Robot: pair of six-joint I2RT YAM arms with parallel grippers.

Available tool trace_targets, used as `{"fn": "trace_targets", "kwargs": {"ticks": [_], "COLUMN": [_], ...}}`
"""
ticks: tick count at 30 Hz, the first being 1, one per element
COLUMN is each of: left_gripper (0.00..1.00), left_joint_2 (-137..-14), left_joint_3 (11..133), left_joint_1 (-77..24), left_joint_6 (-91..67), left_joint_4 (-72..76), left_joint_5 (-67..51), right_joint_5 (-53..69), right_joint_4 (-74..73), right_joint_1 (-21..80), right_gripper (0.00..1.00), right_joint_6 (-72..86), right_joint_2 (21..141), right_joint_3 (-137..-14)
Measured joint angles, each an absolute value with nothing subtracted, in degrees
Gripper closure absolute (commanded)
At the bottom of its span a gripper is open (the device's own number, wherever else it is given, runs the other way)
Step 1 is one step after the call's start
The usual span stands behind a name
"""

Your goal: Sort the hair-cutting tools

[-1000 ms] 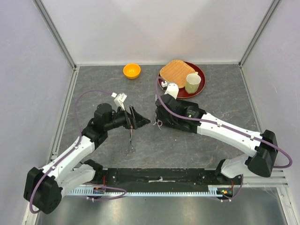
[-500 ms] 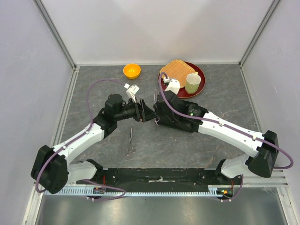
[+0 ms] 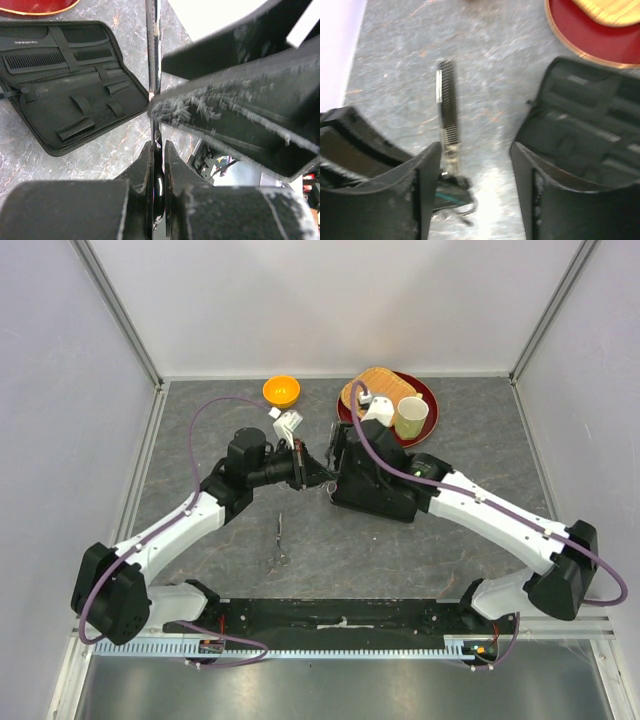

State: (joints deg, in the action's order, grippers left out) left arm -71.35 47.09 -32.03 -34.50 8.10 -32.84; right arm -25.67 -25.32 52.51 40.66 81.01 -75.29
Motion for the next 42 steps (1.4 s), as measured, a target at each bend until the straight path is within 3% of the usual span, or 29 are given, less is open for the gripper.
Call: {"fn": "trace_targets", "kwargs": {"ticks": [1,4,11,16,28,36,42], "left_gripper": [0.98,0.98,0.98,0.98,0.98,0.98,0.98], "left_joint_2": [-71.3,-70.9,-68.8,-67.6,-64.5,-63.5,-62.3], "left_joint_3": [47.9,50.5,55.4,58.4,60.9,62.0,62.2], "left_joint_1": [-32.0,-32.2,-32.3,-32.4,-32.4,-32.3,-32.3], "left_joint_6": [-34.0,-32.6,-30.3,-28.9,-26.5,-21.9,-18.3], "left_joint_4": [7.0,4.8,-2.1,-7.0,-11.1,-15.4,-19.3], "left_joint_5": [-32.9,-33.4,-41.8,-50.2,-61.2,-66.5,-68.2], "right_joint_5": [-25.6,-23.5,-13.5,0.6,20.3,27.6,32.7], "right_joint_4": [-25.6,-26.2,-25.9,-23.6,-19.6,-20.0,-25.9], "right_joint_1": [51.5,48.8,45.9,45.9,45.9,45.9,45.9], "right_gripper": [0.19,0.11,0.07,0.07,0.35,0.33,0.37], "right_joint_6": [39.5,35.5,24.8,21.6,22.3,20.8,15.4], "right_joint_2": [80.4,77.0,67.9,66.6,66.6,67.6,69.8], "right_joint_3": [-75.3,-75.3,-76.7,-77.0,-77.0,-78.5,-82.8]}}
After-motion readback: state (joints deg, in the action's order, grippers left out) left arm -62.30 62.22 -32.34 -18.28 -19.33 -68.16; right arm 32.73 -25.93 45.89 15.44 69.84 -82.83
